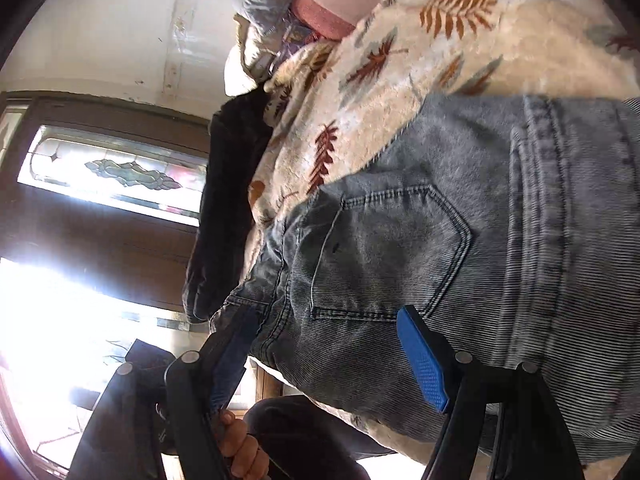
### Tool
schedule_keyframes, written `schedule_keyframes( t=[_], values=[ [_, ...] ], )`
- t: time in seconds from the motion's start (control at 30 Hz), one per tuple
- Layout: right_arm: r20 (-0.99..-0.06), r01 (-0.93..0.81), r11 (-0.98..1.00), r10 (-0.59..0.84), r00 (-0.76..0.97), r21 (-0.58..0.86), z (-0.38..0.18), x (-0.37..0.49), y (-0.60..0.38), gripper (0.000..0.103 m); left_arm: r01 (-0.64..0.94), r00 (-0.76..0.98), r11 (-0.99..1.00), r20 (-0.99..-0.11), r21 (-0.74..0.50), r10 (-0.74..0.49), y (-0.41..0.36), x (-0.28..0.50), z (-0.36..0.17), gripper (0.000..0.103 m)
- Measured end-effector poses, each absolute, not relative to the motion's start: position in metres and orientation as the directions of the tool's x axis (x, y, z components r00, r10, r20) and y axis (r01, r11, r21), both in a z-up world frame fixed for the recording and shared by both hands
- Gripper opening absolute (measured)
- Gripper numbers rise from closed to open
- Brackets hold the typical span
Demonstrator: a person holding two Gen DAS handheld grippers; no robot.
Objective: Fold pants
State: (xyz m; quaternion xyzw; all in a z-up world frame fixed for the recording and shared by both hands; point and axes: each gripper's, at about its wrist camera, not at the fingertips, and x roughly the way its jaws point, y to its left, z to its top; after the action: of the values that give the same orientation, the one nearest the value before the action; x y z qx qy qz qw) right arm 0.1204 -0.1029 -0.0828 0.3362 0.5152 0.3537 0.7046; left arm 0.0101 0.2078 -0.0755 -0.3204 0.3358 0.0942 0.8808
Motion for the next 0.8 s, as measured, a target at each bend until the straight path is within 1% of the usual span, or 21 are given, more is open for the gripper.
schedule_keyframes(
  t=[0.13,0.27,0.4,0.5,0.6,0.63,0.7,0.73,0.77,0.8],
  values=[
    [-0.471,-0.176,0.571,0.785,0.402,0.802,-0.063,0.105,-0.179,0.076,-0.293,0.789,0.868,-0.615,-0.4,-0.018,0.164,0.023,-0.038,0.013],
    [-0.464,-0.104,0.587,0.724,0.511,0.803,-0.072,0.101,-0.251,0.076,-0.165,0.83,0.944,-0.557,-0.285,-0.023,0.098,0.036,-0.002,0.013],
    [-0.434,-0.029,0.552,0.685,0.585,0.833,-0.087,0.099,-0.308,0.076,0.011,0.862,0.989,-0.5,-0.146,-0.083,0.011,0.039,0.024,0.013],
    [-0.405,0.014,0.515,0.657,0.635,0.857,-0.097,0.092,-0.344,0.076,0.155,0.86,0.987,-0.488,-0.03,-0.15,-0.062,0.037,0.022,0.013],
    [-0.379,0.041,0.477,0.639,0.669,0.878,-0.103,0.086,-0.371,0.076,0.291,0.805,0.955,-0.554,0.053,-0.214,-0.125,0.037,-0.013,0.013],
    [-0.367,0.042,0.465,0.637,0.678,0.884,-0.104,0.085,-0.378,0.076,0.328,0.769,0.942,-0.6,0.077,-0.219,-0.142,0.041,-0.033,0.013],
    [-0.356,0.044,0.456,0.627,0.693,0.889,-0.105,0.08,-0.39,0.076,0.388,0.661,0.918,-0.719,0.08,-0.217,-0.17,0.05,-0.078,0.013],
    [-0.356,0.048,0.454,0.625,0.695,0.89,-0.106,0.079,-0.394,0.076,0.411,0.618,0.907,-0.76,0.092,-0.203,-0.18,0.052,-0.099,0.013],
    [-0.354,0.052,0.449,0.625,0.696,0.892,-0.107,0.077,-0.397,0.076,0.413,0.613,0.902,-0.772,0.129,-0.17,-0.186,0.051,-0.112,0.013],
    [-0.353,0.055,0.444,0.623,0.698,0.894,-0.107,0.076,-0.401,0.076,0.412,0.64,0.896,-0.753,0.165,-0.156,-0.19,0.045,-0.114,0.014]
  ],
)
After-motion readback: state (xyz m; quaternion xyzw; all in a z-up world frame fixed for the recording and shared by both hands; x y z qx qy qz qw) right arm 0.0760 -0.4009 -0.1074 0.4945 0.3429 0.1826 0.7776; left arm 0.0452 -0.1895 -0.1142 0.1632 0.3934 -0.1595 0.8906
